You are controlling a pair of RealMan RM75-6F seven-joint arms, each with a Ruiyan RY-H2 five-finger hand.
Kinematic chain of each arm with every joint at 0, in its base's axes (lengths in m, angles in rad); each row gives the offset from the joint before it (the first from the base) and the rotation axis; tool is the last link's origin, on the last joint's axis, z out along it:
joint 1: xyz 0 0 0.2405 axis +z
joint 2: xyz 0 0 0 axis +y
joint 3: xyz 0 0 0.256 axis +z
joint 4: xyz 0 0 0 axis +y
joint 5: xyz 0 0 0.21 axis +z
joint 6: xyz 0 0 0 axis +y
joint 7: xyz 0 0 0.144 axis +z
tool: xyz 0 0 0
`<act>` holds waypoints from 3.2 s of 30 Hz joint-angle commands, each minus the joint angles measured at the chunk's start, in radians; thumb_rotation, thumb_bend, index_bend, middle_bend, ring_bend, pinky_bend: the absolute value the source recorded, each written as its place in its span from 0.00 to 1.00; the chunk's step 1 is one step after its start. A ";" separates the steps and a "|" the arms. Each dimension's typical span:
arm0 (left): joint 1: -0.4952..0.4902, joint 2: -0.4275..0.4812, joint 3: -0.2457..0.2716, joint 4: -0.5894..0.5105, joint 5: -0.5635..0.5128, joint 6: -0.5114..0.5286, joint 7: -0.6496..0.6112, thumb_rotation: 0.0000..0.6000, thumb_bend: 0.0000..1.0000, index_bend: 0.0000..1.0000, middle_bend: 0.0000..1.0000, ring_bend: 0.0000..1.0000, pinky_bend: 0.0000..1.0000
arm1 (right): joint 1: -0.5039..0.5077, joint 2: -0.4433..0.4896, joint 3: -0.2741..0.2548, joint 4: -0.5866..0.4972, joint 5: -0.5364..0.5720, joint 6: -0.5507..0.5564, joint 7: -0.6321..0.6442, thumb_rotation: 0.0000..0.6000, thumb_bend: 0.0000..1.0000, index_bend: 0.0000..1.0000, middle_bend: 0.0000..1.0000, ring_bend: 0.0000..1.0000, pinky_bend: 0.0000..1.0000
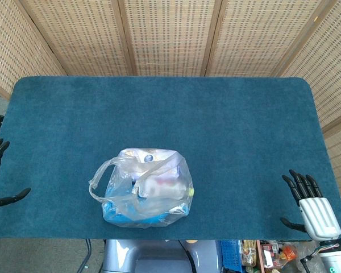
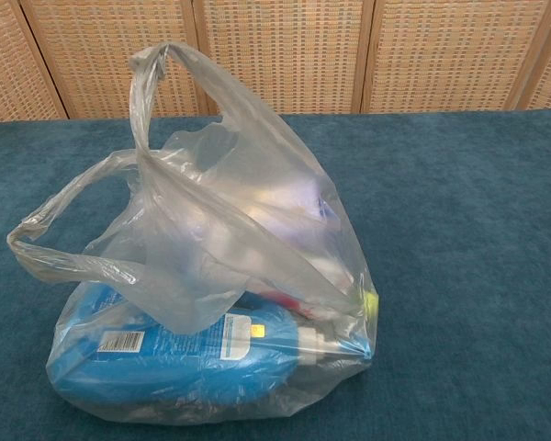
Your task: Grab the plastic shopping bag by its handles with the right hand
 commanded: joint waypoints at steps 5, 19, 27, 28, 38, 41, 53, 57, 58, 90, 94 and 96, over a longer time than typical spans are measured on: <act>0.001 0.006 -0.002 0.004 0.000 0.002 -0.015 1.00 0.06 0.00 0.00 0.00 0.00 | 0.016 0.019 -0.016 -0.013 -0.020 -0.030 0.063 1.00 0.00 0.01 0.00 0.00 0.00; -0.023 -0.013 -0.023 -0.014 -0.041 -0.019 0.038 1.00 0.06 0.00 0.00 0.00 0.00 | 0.335 0.177 -0.099 -0.046 -0.332 -0.263 0.737 1.00 0.00 0.08 0.00 0.00 0.00; -0.047 -0.018 -0.055 -0.018 -0.107 -0.040 0.053 1.00 0.06 0.00 0.00 0.00 0.00 | 0.509 0.199 -0.109 -0.055 -0.395 -0.331 1.031 1.00 0.00 0.12 0.01 0.00 0.00; -0.049 -0.019 -0.058 -0.019 -0.113 -0.042 0.055 1.00 0.06 0.00 0.00 0.00 0.00 | 0.524 0.200 -0.109 -0.055 -0.399 -0.334 1.058 1.00 0.00 0.12 0.01 0.00 0.00; -0.080 -0.046 -0.077 -0.023 -0.172 -0.064 0.120 1.00 0.06 0.00 0.00 0.00 0.00 | 0.724 0.196 -0.119 -0.031 -0.423 -0.373 1.397 1.00 0.00 0.14 0.05 0.00 0.00; -0.085 -0.051 -0.079 -0.025 -0.179 -0.066 0.131 1.00 0.06 0.00 0.00 0.00 0.00 | 0.792 0.201 -0.135 -0.037 -0.447 -0.391 1.494 1.00 0.00 0.16 0.09 0.00 0.00; -0.100 -0.055 -0.088 -0.042 -0.184 -0.067 0.146 1.00 0.06 0.00 0.00 0.00 0.00 | 0.986 0.163 -0.156 -0.082 -0.416 -0.538 1.651 1.00 0.00 0.19 0.14 0.00 0.00; -0.102 -0.056 -0.085 -0.040 -0.184 -0.070 0.147 1.00 0.06 0.00 0.00 0.00 0.00 | 1.043 0.143 -0.139 -0.117 -0.362 -0.597 1.663 1.00 0.00 0.18 0.14 0.00 0.00; -0.101 -0.056 -0.085 -0.039 -0.185 -0.069 0.146 1.00 0.06 0.00 0.00 0.00 0.00 | 1.061 0.137 -0.128 -0.129 -0.348 -0.609 1.672 1.00 0.00 0.18 0.14 0.00 0.00; -0.109 -0.039 -0.092 -0.015 -0.202 -0.086 0.091 1.00 0.06 0.00 0.00 0.00 0.00 | 1.227 0.020 0.024 -0.170 -0.047 -0.749 1.836 1.00 0.00 0.17 0.14 0.00 0.00; -0.109 -0.040 -0.090 -0.015 -0.200 -0.085 0.093 1.00 0.06 0.00 0.00 0.00 0.00 | 1.225 0.000 0.019 -0.155 -0.077 -0.706 1.984 1.00 0.00 0.16 0.17 0.00 0.00; -0.110 -0.041 -0.090 -0.015 -0.202 -0.086 0.093 1.00 0.06 0.00 0.00 0.00 0.00 | 1.227 -0.006 0.016 -0.135 -0.098 -0.679 2.056 1.00 0.00 0.16 0.20 0.04 0.03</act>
